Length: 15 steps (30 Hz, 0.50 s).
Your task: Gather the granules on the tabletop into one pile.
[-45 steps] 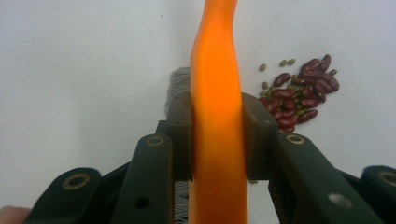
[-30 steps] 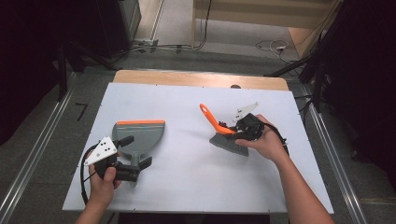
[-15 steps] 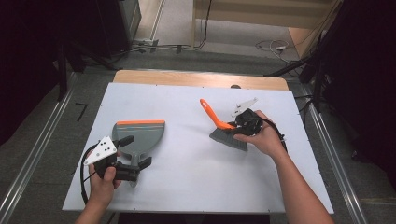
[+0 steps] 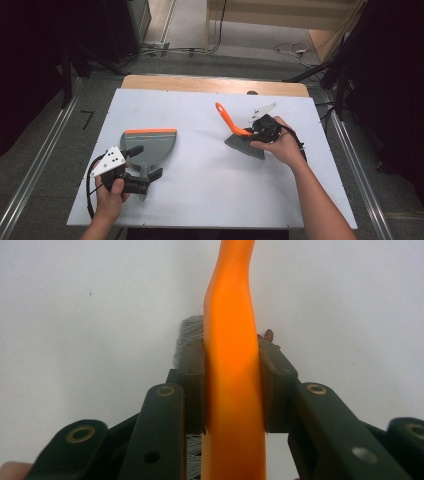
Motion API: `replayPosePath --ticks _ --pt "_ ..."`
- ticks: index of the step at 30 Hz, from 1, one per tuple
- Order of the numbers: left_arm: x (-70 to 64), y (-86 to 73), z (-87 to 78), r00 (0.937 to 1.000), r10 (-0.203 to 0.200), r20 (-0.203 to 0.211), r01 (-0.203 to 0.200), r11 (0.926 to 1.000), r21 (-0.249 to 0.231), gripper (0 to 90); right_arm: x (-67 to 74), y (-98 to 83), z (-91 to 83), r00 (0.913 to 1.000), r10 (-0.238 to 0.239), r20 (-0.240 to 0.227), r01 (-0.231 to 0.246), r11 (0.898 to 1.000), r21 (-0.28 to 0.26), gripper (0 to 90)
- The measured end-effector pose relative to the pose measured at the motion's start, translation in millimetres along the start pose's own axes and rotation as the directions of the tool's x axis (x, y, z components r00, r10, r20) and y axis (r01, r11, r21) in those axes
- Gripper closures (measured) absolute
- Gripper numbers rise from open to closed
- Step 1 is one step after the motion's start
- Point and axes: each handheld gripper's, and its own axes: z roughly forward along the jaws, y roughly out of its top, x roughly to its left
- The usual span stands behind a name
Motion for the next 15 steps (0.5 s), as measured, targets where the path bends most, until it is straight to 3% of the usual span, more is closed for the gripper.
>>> replayPosePath --ticks 15 --pt "0.0 0.1 -0.2 1.0 0.002 0.002 -0.002 1.0 0.0 0.0 -5.4 4.1 2.5 0.9999 0.013 0.01 -0.013 1.0 0.005 67.5"
